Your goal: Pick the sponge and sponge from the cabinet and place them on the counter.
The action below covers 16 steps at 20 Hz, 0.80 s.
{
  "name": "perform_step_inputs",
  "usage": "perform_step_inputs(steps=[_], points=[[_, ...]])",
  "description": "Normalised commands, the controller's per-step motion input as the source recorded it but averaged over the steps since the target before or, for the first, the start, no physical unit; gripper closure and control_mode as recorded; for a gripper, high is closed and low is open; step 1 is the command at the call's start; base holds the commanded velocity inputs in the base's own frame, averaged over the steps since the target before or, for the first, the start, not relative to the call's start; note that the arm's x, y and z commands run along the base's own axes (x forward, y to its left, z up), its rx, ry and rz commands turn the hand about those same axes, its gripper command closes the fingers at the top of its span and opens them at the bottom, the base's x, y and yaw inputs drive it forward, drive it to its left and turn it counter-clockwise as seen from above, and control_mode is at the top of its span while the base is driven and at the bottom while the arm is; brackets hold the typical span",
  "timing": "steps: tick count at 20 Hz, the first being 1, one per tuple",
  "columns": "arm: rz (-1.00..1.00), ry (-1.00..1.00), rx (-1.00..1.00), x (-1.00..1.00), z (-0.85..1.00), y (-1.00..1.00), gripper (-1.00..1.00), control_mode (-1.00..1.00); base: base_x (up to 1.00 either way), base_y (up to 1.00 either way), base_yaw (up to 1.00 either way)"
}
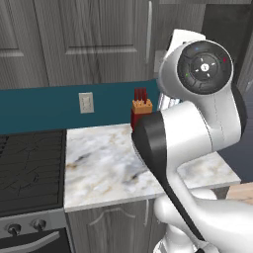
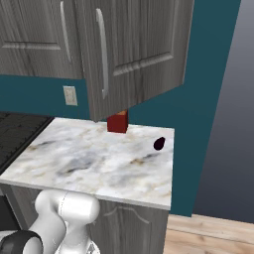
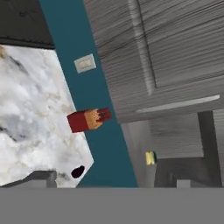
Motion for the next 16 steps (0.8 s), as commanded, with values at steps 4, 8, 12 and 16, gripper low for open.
perform_step_inputs(steps=[4,8,12,16], points=[[-0.07,0.00,-0.20,0.29,0.00,0.00,-1.00,-1.00,0.00,0.00,0.00],[-0.12,0.00,-0.21,0.23,0.00,0.00,-1.00,-1.00,0.00,0.00,0.00],[-0.10,0.00,-0.15,0.22,0.00,0.00,-1.00,-1.00,0.00,0.00,0.00],[-0.10,0.00,-0.09,0.12,0.00,-0.07,-1.00,-1.00,0.00,0.00,0.00]])
